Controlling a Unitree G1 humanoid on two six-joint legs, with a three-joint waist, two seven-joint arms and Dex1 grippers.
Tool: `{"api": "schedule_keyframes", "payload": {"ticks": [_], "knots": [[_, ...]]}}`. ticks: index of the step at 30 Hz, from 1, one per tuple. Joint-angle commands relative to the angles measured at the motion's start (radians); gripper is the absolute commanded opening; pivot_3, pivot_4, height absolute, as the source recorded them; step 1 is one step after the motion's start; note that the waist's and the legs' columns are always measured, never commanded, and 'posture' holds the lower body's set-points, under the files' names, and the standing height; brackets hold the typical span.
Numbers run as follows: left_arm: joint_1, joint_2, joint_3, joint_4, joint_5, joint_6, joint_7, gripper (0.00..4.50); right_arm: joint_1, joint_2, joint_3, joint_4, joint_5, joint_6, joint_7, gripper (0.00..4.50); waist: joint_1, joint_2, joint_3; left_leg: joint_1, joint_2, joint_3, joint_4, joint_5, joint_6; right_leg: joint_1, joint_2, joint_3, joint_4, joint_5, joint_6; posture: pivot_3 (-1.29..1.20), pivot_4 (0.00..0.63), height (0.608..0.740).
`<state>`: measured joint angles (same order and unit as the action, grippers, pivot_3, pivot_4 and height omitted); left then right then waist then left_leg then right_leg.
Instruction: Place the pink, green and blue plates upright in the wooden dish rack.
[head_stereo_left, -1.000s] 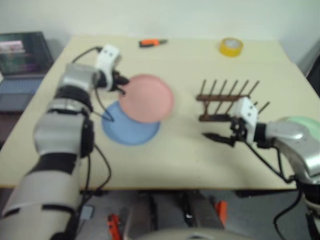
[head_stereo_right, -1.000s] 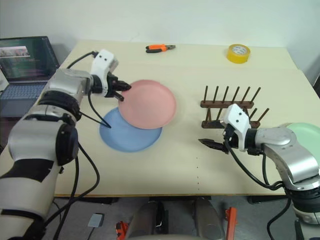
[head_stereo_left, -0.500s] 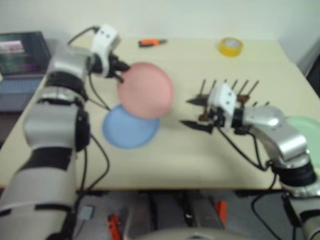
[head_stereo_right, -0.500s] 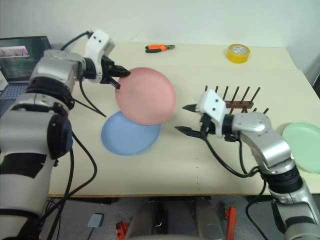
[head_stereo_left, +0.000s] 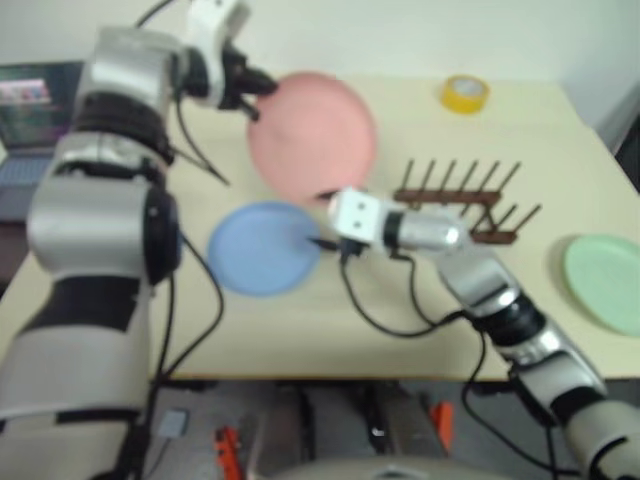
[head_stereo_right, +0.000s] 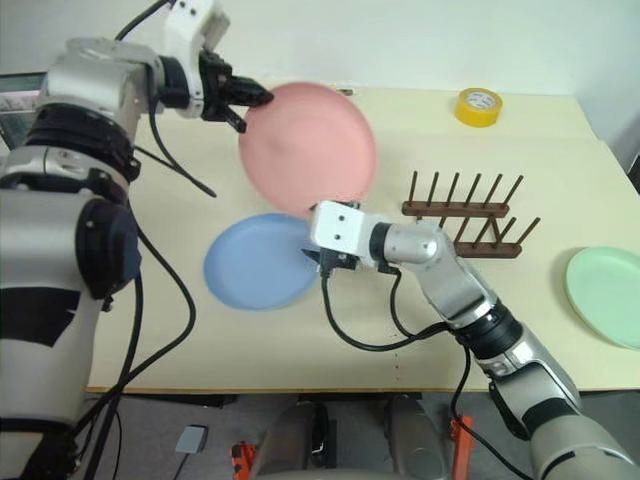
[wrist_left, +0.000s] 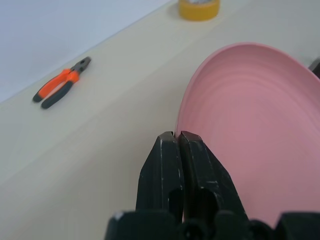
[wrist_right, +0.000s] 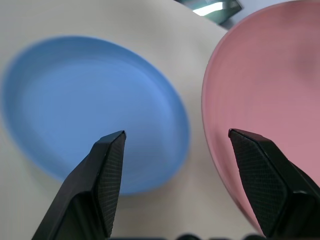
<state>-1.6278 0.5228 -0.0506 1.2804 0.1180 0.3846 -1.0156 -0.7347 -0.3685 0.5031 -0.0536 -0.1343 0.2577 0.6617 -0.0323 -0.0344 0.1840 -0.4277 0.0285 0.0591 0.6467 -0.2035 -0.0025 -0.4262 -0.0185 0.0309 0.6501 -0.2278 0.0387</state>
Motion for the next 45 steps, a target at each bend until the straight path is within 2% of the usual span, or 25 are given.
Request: {"api": "schedule_keyframes", "payload": {"ticks": [1,6,7,10,17,45], "knots": [[-0.028,0.007,0.015,-0.045,-0.017,0.015,-0.004,0.03,-0.020,0.027,0.000,0.031,-0.066,-0.065,-0.045,3.51,-0.001,0.000,0.000,0.000,0.000,0.000,0.000,0.000,0.000,0.000,0.000,0.000,0.000,0.000,0.000,0.00,0.150,0.740],[-0.013,0.010,0.007,-0.050,-0.012,0.019,-0.013,0.03,-0.026,0.038,-0.019,0.075,-0.110,-0.100,-0.056,3.51,-0.002,0.000,0.000,0.000,0.000,0.000,0.000,0.000,0.000,-0.002,0.000,0.001,0.002,0.000,0.000,0.00,0.150,0.740],[-0.011,0.011,0.007,-0.049,-0.011,0.019,-0.012,0.01,-0.026,0.037,-0.022,0.080,-0.114,-0.106,-0.055,3.33,-0.002,0.000,0.000,0.000,0.000,0.000,0.000,0.000,0.000,-0.002,0.000,0.001,0.002,0.000,0.000,0.00,0.150,0.740],[-0.004,0.012,0.001,-0.048,-0.004,0.012,-0.007,0.00,-0.029,0.039,-0.026,0.092,-0.129,-0.123,-0.055,2.56,-0.002,0.000,0.000,0.000,0.000,0.000,0.000,0.000,0.000,-0.002,0.000,0.001,0.002,0.000,0.000,0.00,0.150,0.740],[0.015,0.004,-0.021,-0.050,0.017,-0.027,0.031,0.00,-0.019,0.056,-0.032,0.094,-0.133,-0.130,-0.044,0.03,-0.001,0.000,0.000,0.000,0.000,0.001,0.000,0.000,0.000,-0.003,0.000,0.002,0.005,0.000,0.000,0.00,0.150,0.740],[0.012,-0.007,-0.016,-0.055,0.008,-0.019,0.008,0.00,-0.024,0.064,-0.034,0.128,-0.187,-0.134,-0.019,0.03,-0.002,0.000,0.000,0.000,0.000,0.003,0.002,0.001,-0.001,-0.007,0.000,0.005,0.012,0.000,-0.001,0.00,0.150,0.740]]}}
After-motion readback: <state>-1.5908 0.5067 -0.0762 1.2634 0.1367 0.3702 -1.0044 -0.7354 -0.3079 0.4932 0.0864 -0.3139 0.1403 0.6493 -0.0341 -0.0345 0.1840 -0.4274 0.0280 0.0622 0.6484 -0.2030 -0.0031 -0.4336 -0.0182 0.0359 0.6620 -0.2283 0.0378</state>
